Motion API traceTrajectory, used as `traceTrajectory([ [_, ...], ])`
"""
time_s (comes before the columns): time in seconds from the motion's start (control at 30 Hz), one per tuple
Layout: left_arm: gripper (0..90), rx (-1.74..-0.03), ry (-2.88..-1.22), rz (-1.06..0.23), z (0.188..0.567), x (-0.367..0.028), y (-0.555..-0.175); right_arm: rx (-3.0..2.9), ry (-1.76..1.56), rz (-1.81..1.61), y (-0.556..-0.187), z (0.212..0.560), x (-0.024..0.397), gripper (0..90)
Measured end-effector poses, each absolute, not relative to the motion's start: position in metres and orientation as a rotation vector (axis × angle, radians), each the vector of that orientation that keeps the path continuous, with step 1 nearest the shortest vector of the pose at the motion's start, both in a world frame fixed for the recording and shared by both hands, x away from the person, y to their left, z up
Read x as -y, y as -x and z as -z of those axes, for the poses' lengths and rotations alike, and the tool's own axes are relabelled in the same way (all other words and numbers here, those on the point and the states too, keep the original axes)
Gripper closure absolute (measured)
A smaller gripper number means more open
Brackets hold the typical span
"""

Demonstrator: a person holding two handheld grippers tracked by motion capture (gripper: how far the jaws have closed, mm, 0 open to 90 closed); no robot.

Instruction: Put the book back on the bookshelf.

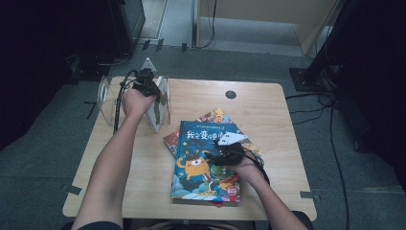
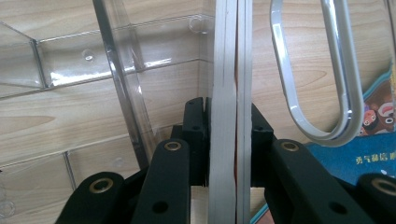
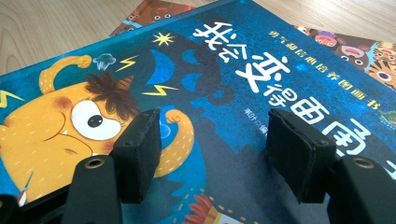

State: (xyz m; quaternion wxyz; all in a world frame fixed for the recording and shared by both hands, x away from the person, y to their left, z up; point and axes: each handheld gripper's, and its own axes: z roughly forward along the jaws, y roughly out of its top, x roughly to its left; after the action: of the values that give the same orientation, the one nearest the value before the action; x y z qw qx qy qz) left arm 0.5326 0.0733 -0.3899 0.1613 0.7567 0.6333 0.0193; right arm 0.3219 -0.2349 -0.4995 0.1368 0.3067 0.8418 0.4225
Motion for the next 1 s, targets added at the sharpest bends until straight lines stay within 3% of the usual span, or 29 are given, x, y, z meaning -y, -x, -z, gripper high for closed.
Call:
traceTrajectory([
  [0.23, 74.1, -1.806, -2.118, -0.037, 0.383, -0.077, -0.532, -2.437, -0.888, -1.223, -0.322, 0.499, 0.235, 35.4],
  [0.63, 70.5, -1.775, -2.2, -0.096, 0.364, -0.069, -0.531, -2.437, -0.89, -1.224, -0.322, 0.499, 0.235, 35.4],
  [1.0, 62.5, -1.747, -2.18, -0.122, 0.341, -0.076, -0.523, -2.436, -0.89, -1.225, -0.322, 0.499, 0.235, 35.5],
])
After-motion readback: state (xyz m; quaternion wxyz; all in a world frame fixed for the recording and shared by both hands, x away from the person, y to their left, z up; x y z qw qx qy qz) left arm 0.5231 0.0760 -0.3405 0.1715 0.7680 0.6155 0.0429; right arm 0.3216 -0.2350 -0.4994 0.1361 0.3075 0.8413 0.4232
